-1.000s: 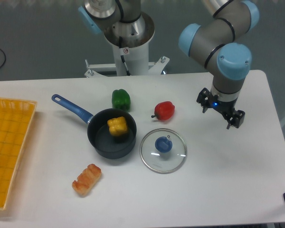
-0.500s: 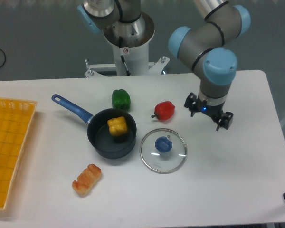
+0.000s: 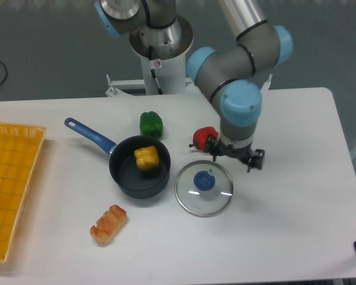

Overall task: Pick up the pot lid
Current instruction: 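Lower the gripper over the blue knob of the glass lid, then close the gripper on the blue knob of the lid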

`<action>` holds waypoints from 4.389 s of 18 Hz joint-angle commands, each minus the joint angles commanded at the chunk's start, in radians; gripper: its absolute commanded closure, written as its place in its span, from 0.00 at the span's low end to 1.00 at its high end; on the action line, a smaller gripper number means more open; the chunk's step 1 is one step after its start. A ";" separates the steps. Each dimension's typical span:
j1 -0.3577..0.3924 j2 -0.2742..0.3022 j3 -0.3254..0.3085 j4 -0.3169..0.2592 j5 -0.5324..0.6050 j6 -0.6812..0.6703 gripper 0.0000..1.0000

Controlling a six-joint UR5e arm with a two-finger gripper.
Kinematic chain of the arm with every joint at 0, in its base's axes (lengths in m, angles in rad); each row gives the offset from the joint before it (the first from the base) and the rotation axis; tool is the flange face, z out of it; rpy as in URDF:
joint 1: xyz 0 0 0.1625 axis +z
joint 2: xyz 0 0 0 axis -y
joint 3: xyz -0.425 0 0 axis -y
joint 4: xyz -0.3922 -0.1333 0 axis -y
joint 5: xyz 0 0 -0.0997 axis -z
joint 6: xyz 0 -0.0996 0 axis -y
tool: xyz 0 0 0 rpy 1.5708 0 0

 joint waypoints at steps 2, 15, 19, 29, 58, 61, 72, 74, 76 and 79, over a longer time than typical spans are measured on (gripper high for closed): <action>-0.026 -0.024 0.011 0.008 0.011 0.015 0.00; -0.054 -0.060 0.006 0.015 0.003 0.197 0.00; -0.063 -0.091 0.009 0.044 -0.006 0.236 0.00; -0.052 -0.083 -0.030 0.067 -0.119 0.259 0.00; -0.049 -0.068 -0.095 0.117 -0.049 0.266 0.00; -0.051 -0.068 -0.097 0.117 -0.047 0.267 0.00; -0.052 -0.071 -0.095 0.117 -0.047 0.262 0.23; -0.052 -0.072 -0.090 0.117 -0.047 0.262 0.23; -0.052 -0.074 -0.087 0.115 -0.047 0.262 0.23; -0.052 -0.074 -0.081 0.114 -0.047 0.264 0.23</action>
